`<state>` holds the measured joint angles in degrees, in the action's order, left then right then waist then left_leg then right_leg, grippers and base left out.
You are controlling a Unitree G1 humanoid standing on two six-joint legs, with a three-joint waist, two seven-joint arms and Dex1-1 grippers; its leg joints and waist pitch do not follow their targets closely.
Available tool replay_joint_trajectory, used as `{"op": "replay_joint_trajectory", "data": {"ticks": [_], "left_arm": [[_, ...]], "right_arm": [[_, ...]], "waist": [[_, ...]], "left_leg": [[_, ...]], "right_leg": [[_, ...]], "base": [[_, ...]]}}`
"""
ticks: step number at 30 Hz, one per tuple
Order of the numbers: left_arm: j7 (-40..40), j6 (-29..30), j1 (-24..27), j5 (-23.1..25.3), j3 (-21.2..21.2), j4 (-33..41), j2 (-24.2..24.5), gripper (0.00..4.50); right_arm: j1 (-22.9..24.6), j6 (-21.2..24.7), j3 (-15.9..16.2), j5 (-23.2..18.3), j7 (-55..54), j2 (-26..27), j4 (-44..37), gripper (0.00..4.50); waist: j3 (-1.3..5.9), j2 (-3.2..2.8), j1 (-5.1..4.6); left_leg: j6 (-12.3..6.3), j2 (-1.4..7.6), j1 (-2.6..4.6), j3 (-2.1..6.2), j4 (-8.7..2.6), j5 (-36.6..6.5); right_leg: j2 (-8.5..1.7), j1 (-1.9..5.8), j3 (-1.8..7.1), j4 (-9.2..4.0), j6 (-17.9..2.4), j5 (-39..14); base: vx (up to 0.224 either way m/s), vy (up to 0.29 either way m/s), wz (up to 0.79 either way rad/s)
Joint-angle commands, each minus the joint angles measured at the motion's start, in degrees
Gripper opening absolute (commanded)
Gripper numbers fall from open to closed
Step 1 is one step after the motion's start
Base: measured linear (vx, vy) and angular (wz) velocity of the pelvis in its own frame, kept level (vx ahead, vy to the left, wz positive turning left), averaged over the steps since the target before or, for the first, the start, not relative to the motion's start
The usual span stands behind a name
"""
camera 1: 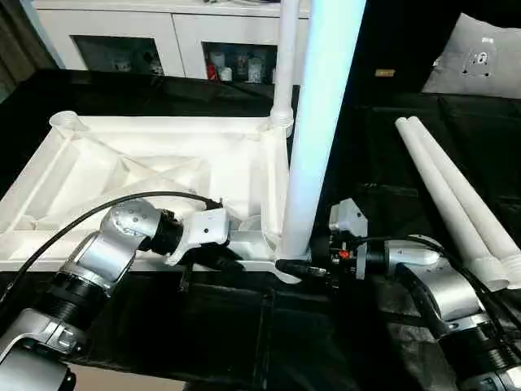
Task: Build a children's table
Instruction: Rotate leg to tighten
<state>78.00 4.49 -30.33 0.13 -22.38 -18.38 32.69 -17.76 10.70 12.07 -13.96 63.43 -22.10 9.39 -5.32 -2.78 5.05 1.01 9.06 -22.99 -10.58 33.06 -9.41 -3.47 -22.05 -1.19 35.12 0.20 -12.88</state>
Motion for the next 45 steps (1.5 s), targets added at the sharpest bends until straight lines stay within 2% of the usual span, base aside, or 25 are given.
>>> {"op": "replay_joint_trajectory", "data": {"ticks": [1,4,7,8,14,15,16,19,22,23,24,25,27,28,29,31,35,39,42,43,45], "left_arm": [[2.20,-0.31,0.74,2.35,-3.14,-1.30,0.77,0.00],[2.14,-0.53,0.71,2.55,-3.25,-1.56,0.80,0.00],[2.16,-0.63,0.66,2.58,-3.23,-1.70,0.79,0.00],[2.16,-0.73,0.60,2.62,-3.26,-1.84,0.80,0.00],[1.86,-0.57,0.38,2.63,-3.32,-2.28,0.48,0.00],[1.78,-0.32,0.40,2.44,-3.20,-2.32,0.34,0.00],[1.78,-0.32,0.40,2.44,-3.20,-2.32,0.34,0.00],[1.27,1.49,0.72,1.09,-2.35,-1.84,-0.49,0.00],[0.19,3.35,1.03,0.03,-1.58,-1.18,-1.49,0.00],[-0.20,3.84,1.12,-0.23,-1.42,-0.96,-1.80,0.00],[-0.20,3.84,1.12,-0.23,-1.42,-0.96,-1.80,0.00],[-1.06,4.82,1.54,-0.68,-1.27,-0.44,-2.37,0.00],[-1.37,5.54,1.95,-0.96,-1.22,0.17,-2.63,0.00],[-1.37,5.54,1.95,-0.96,-1.22,0.17,-2.63,0.00],[-1.41,5.92,2.13,-1.08,-1.24,0.60,-2.71,0.00],[-1.37,6.41,2.31,-1.06,-1.12,1.02,-2.77,0.00],[-1.12,6.82,2.69,-0.87,-0.95,1.51,-2.49,0.00],[-1.41,7.27,3.00,-0.61,-0.67,1.86,-2.42,0.00],[-2.52,8.12,3.31,-0.48,-0.43,2.42,-2.88,0.00],[-3.38,8.77,3.46,-0.43,-0.26,2.70,-3.36,0.00],[-10.78,12.35,3.57,-0.48,1.63,3.31,-8.00,0.00]], "right_arm": [[-0.03,-0.42,0.03,-0.22,-0.27,0.00,0.34,3.28],[0.48,-0.33,0.08,-0.34,-0.14,-0.04,0.00,3.15],[0.61,-0.34,0.14,-0.36,-0.12,-0.07,-0.04,2.84],[0.83,-0.27,0.18,-0.39,-0.02,-0.09,-0.07,2.84],[2.49,0.67,0.00,-1.04,-0.13,0.09,-0.38,2.70],[2.72,1.07,-0.23,-1.37,-0.38,0.31,-0.44,2.70],[2.72,1.07,-0.23,-1.37,-0.38,0.31,-0.44,2.69],[3.96,3.17,-1.84,-3.23,-2.72,2.07,-0.87,2.69],[5.83,5.91,-3.17,-4.87,-6.19,4.33,-1.81,2.68],[6.57,6.65,-3.47,-5.24,-7.41,5.05,-2.19,2.68],[6.57,6.65,-3.47,-5.24,-7.41,5.05,-2.19,2.68],[8.45,7.54,-3.16,-5.51,-9.74,6.37,-3.25,2.68],[9.48,7.91,-2.90,-5.41,-11.09,7.25,-3.67,2.68],[9.48,7.91,-2.90,-5.41,-11.09,7.25,-3.67,2.68],[9.71,7.85,-2.79,-5.07,-11.71,7.60,-3.51,2.68],[9.90,8.53,-3.14,-5.00,-12.53,8.27,-3.68,2.68],[10.03,9.61,-3.32,-5.06,-13.43,8.87,-3.92,2.68],[10.52,9.25,-2.75,-3.95,-14.37,8.87,-4.21,2.68],[11.11,9.17,-2.31,-3.46,-15.48,9.46,-4.98,2.68],[11.34,8.96,-2.22,-3.06,-16.12,9.83,-5.16,2.68],[11.75,7.12,-2.56,-0.20,-21.78,12.51,-3.88,2.68]], "waist": [[3.75,-0.25,-0.04],[3.67,-0.32,-0.08],[3.69,-0.28,-0.07],[3.69,-0.42,-0.05],[3.70,-0.37,0.02],[3.75,-0.68,0.05],[3.69,-0.51,-0.01],[3.53,-0.83,-0.06],[3.40,-0.68,-0.03],[3.23,-0.90,-0.17],[3.23,-0.90,-0.17],[2.86,-1.10,-0.16],[2.66,-0.88,-0.28],[2.45,-0.86,-0.29],[2.44,-0.70,-0.35],[2.33,-0.82,-0.35],[2.35,-0.58,-0.49],[2.35,-0.57,-0.46],[2.29,-0.60,-0.46],[2.21,-0.57,-0.44],[1.89,-0.61,-0.57]], "left_leg": [[-3.31,4.41,1.98,1.59,-3.78,-10.76],[-2.89,4.41,1.95,1.65,-3.86,-11.37],[-2.83,4.41,1.99,1.62,-3.85,-11.34],[-2.86,4.41,1.97,1.64,-3.83,-11.20],[-3.00,4.44,2.00,1.63,-3.88,-11.21],[-2.91,4.44,2.06,1.64,-3.84,-11.33],[-2.71,4.46,2.05,1.63,-3.92,-11.87],[-2.15,4.41,2.07,1.69,-4.11,-13.10],[-1.69,4.47,2.04,1.72,-4.30,-14.19],[-0.98,4.46,2.12,1.80,-4.56,-15.58],[-0.98,4.46,2.12,1.80,-4.56,-15.58],[0.33,4.53,2.30,1.87,-4.92,-18.68],[1.49,4.48,2.37,2.00,-5.23,-21.35],[2.18,4.45,2.58,2.12,-5.42,-23.27],[2.44,4.44,2.60,2.19,-5.49,-23.78],[3.04,4.52,2.75,2.35,-5.68,-24.81],[3.35,4.50,2.93,2.27,-5.87,-25.41],[2.77,4.49,2.80,2.02,-5.85,-23.59],[2.67,4.49,2.80,1.97,-5.89,-23.63],[2.72,4.51,2.89,1.96,-5.91,-24.03],[3.52,4.54,3.07,2.04,-6.06,-26.06]], "right_leg": [[-4.94,1.74,2.02,-3.22,-17.86,0.79],[-4.90,1.73,2.02,-3.26,-17.69,-0.03],[-4.94,1.74,2.07,-3.25,-17.70,0.47],[-4.98,1.75,2.07,-3.23,-17.72,0.60],[-4.91,1.71,2.05,-3.26,-17.67,0.88],[-4.94,1.67,2.06,-3.25,-17.70,0.78],[-4.90,1.66,2.05,-3.34,-17.69,0.31],[-4.86,1.61,2.06,-3.40,-17.66,-0.84],[-4.97,1.50,2.16,-3.69,-17.22,-2.86],[-4.93,1.33,2.21,-3.84,-16.74,-5.03],[-4.93,1.33,2.21,-3.84,-16.74,-5.03],[-4.96,1.06,2.35,-4.31,-15.87,-8.83],[-5.13,0.95,2.53,-4.62,-14.88,-12.37],[-5.21,0.75,2.67,-4.94,-13.89,-15.95],[-5.29,0.78,2.74,-5.04,-13.42,-17.30],[-5.36,0.47,3.00,-5.39,-11.99,-20.24],[-5.30,0.25,3.20,-5.66,-10.92,-20.91],[-5.27,0.18,3.29,-5.71,-11.02,-19.22],[-5.27,0.14,3.31,-5.81,-10.87,-19.92],[-5.25,0.01,3.35,-5.95,-10.60,-20.82],[-5.31,-0.40,3.41,-6.22,-10.03,-23.96]], "base": [[0.000,0.000,0.00],[0.000,0.000,0.00],[0.000,0.000,0.00],[0.000,0.000,0.00],[0.000,0.000,0.00],[0.000,0.000,0.00],[0.000,0.000,0.00],[0.000,0.000,0.00],[0.000,0.000,0.00],[0.000,0.000,0.00],[0.000,0.000,0.00],[0.000,0.000,0.00],[0.000,0.000,0.00],[0.000,0.000,0.00],[0.000,0.000,0.00],[0.000,0.000,0.00],[0.000,0.000,0.00],[0.000,0.000,0.00],[0.000,0.000,0.00],[0.000,0.000,0.00],[0.000,0.000,0.00]]}}
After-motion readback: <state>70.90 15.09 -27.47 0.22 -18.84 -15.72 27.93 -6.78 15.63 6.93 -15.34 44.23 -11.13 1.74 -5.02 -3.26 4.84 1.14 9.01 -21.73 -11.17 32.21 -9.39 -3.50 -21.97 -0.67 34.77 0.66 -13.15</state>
